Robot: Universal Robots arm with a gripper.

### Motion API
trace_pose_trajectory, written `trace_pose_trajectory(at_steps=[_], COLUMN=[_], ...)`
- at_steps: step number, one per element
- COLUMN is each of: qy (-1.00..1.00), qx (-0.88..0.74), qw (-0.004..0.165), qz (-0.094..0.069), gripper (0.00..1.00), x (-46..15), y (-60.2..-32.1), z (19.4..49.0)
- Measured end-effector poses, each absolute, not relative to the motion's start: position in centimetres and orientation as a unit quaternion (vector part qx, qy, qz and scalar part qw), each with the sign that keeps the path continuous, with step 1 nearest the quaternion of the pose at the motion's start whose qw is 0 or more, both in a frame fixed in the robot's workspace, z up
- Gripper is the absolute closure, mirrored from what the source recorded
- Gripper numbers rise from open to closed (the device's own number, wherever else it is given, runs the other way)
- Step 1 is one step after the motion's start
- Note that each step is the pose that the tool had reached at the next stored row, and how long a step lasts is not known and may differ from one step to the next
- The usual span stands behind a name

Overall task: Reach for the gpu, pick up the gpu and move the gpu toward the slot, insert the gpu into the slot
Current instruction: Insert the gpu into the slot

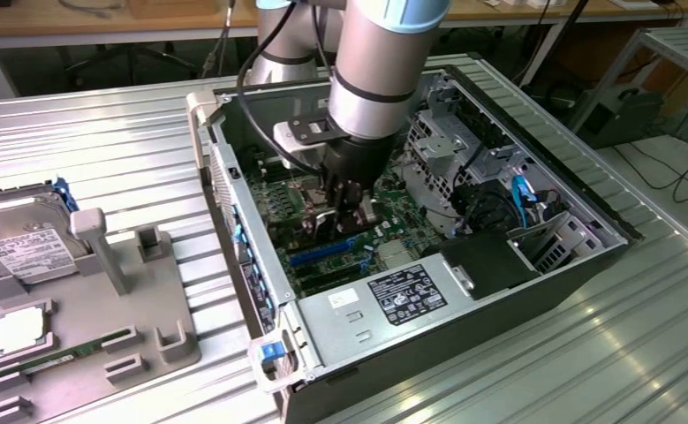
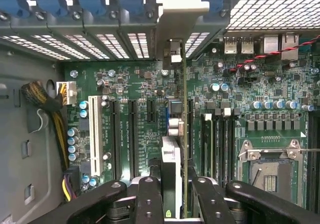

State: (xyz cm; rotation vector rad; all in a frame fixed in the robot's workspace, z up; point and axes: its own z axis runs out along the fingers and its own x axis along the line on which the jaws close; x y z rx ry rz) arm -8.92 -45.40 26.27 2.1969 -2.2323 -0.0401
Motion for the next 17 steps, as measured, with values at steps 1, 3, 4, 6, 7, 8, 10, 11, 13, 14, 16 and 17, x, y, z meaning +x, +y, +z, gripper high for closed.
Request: trace_pose_trajectory(at_steps=[1,3,4,6,7,8,10,11,13,14,16,17], qy=[-0.713,-0.713,-0.713,-0.713,-0.713,-0.713,-0.713,-0.713,-0.713,-0.713,-0.713,-0.713], qx=[0.701,0.701,0.701,0.701,0.701,0.701,0.701,0.701,0.701,0.701,0.701,0.701], qw=[0.004,0.004,0.004,0.004,0.004,0.004,0.004,0.004,0.004,0.004,0.004,0.004], qz=[-0.013,-0.014,-0.014,-0.014,-0.014,-0.014,-0.014,-0.014,-0.014,-0.014,-0.014,-0.014], gripper=[0.72,0.72,0.72,0.72,0.72,0.72,0.72,0.72,0.72,0.72,0.72,0.72], x=[-8.93,-8.95,-8.95,-8.94,-8.94,-8.94,-8.8,-8.75,-8.75,-8.73,-8.74,-8.74], y=[-45.4,-45.45,-45.45,-45.45,-45.45,-45.46,-45.45,-45.46,-45.48,-45.56,-45.72,-45.77], z=[26.22,26.17,26.15,26.15,26.15,26.14,26.08,26.07,26.04,26.02,25.99,25.97])
